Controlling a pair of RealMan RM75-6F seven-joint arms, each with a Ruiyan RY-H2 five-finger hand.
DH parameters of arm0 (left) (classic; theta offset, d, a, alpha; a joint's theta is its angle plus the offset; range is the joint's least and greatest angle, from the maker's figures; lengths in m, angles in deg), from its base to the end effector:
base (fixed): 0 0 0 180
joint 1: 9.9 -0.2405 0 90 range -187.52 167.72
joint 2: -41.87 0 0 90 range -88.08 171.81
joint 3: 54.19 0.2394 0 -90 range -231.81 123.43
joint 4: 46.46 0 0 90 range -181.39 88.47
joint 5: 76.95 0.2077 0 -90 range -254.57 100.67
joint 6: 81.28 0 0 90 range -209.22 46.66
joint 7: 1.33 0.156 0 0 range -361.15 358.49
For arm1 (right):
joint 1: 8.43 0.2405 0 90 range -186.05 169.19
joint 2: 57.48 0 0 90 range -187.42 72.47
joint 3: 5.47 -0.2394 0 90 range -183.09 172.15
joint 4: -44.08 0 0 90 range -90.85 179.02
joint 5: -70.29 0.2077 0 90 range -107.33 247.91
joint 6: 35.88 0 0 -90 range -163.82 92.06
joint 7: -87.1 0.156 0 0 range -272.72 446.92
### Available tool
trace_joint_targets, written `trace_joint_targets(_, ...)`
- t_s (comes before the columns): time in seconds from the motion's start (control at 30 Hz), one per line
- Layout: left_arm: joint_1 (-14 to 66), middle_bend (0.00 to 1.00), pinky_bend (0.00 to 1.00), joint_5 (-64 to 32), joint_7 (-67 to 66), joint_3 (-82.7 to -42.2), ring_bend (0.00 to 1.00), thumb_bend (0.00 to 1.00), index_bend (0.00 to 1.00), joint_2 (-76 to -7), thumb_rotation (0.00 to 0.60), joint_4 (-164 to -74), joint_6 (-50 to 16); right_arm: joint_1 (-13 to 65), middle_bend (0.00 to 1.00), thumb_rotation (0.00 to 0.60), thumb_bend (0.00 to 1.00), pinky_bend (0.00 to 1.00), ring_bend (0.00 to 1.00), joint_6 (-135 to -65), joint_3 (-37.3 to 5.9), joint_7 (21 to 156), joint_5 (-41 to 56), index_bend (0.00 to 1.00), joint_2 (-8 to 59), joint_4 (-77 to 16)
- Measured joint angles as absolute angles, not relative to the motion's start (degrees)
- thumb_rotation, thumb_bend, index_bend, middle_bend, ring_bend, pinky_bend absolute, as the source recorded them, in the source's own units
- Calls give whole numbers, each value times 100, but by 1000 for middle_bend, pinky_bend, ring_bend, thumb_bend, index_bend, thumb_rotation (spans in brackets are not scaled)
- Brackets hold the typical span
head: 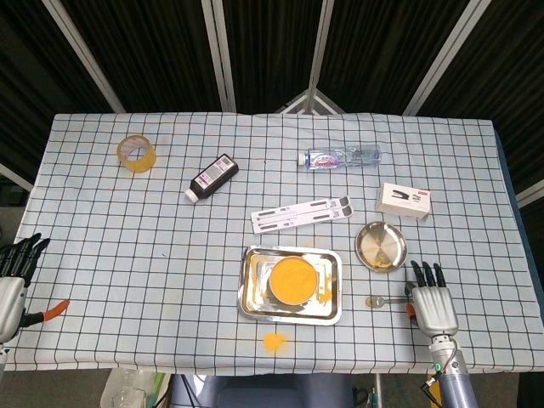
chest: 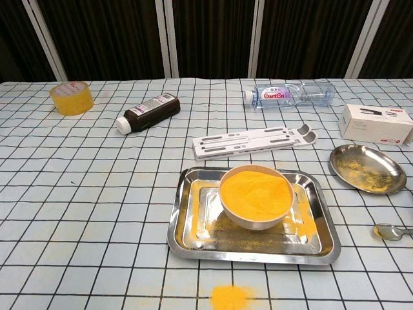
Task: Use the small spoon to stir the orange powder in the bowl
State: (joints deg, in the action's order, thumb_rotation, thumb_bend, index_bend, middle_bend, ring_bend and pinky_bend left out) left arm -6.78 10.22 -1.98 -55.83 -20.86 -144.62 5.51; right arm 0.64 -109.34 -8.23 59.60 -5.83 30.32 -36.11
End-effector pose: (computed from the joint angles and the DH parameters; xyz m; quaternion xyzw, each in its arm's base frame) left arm -0.2796 0.1771 0.1522 -0.5772 -0.4154 -0.4122 0.5696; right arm -0.2977 -0.2062 0.0178 0.6702 -0.3789 0.2375 0.5923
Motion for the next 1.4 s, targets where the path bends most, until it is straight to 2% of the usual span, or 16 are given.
trace_joint_targets(0.93, -667, 0, 0, 876, -109, -5603, 0, 0, 0, -2112, 600, -14499, 477, 119, 105, 600, 427, 0, 0, -10886, -783, 5965, -476, 487, 3285, -3270)
trace_joint_targets(1.2, -663, 0, 0, 848, -92, -5609, 0, 0, 0, -2124, 600, -14502, 463, 133, 111, 600, 426, 0, 0, -10868, -770, 5981, -473, 508, 3324, -3239)
trace_joint_targets(1.4, -661, 0, 0, 830, -93, -5611, 0, 0, 0, -2120, 600, -14513, 450, 137, 123, 600, 426, 0, 0, -10845, -745, 5969, -468, 560, 3349, -3206)
